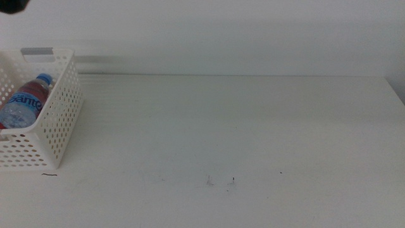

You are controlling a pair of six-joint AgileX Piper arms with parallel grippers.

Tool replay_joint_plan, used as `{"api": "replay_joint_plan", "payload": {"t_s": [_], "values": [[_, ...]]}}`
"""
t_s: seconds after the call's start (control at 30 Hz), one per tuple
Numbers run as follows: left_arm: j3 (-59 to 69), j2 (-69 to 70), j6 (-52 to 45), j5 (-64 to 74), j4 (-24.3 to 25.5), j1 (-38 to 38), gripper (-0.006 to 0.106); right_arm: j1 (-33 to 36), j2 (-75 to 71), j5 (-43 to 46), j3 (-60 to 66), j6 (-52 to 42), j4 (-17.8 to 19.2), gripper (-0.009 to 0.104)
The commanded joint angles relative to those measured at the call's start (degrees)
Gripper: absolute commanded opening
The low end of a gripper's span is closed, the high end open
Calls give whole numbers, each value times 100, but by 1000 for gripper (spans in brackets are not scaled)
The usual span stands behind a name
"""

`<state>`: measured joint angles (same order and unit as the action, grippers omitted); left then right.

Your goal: Use arms to grab the bottles and put them into the dustbin to the left of the table.

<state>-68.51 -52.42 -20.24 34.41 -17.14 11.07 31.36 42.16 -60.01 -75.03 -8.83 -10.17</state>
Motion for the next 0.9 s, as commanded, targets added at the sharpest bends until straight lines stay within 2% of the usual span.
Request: {"api": "replay_joint_plan", "payload": {"t_s": [0.0,0.57,0.67,0.73,0.77,0.83,0.87], "values": [[27,23,297,-242,212,37,94,26,-12,41,-39,-5,10,92],[52,47,363,-514,381,37,94,26,-12,41,-39,-5,36,92],[98,122,363,-514,381,37,94,26,-12,52,-39,-5,458,92],[283,227,363,-583,369,37,94,3,-12,110,-39,-5,924,92],[462,310,363,-699,369,37,94,3,-12,245,-9,-5,1274,92],[903,509,363,-984,477,37,94,3,-12,808,229,-5,1732,92],[1191,646,363,-1137,577,37,94,3,-12,1176,416,-5,1750,92]]}}
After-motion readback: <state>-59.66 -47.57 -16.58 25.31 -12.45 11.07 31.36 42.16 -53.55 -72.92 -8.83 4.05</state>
